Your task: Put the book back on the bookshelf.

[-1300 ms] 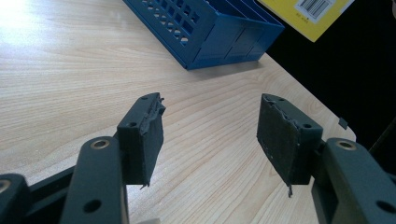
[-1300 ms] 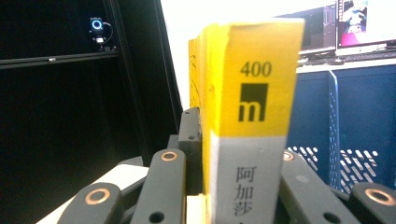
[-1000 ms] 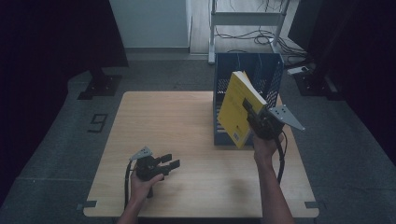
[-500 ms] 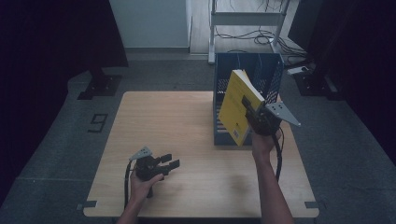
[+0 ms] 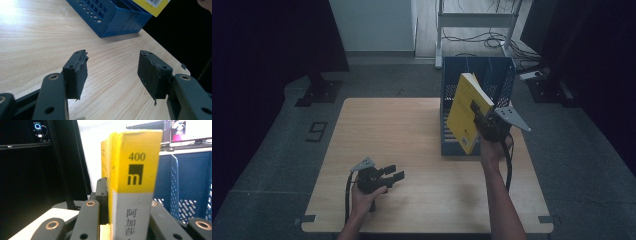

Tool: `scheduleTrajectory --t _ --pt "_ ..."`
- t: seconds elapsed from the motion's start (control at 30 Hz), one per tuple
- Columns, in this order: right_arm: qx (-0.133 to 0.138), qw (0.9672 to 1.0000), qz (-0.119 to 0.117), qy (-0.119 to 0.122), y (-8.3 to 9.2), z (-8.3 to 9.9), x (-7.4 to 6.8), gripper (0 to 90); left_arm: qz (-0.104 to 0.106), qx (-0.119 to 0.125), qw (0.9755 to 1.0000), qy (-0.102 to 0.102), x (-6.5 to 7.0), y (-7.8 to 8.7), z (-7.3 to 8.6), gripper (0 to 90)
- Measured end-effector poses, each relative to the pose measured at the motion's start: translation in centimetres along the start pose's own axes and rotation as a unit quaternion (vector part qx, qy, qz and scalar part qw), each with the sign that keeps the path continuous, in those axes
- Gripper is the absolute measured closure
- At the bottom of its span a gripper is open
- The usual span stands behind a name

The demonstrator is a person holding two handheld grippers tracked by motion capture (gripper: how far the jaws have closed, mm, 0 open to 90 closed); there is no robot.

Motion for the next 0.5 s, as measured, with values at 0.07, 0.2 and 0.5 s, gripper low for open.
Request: scheduleTrajectory --t 0.07,0.2,0.5 --pt "0.002 1.0000 0.001 0.003 -0.1 -0.1 0.0 74.5 -0.001 0.001 1.0000 0.001 -0.1 0.1 0.0 40.6" --pt "0.002 1.0000 0.003 0.005 -0.5 -0.4 -0.2 74.5 0.000 0.004 1.0000 0.001 0.0 0.2 -0.1 40.5" --pt "0.001 0.9999 0.010 0.012 -1.4 -0.6 -0.3 74.5 0.000 0.004 1.0000 0.002 -0.1 0.3 -0.1 40.6"
Point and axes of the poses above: each handheld gripper's, and its own axes: y roughly backward along the jaws, z roughly out of its underside, x roughly to its right, the point moved 3 cm from there along -y, roughly forward along the jaws, and after that the axes turned 1 degree about -x, right-handed, at the moved point
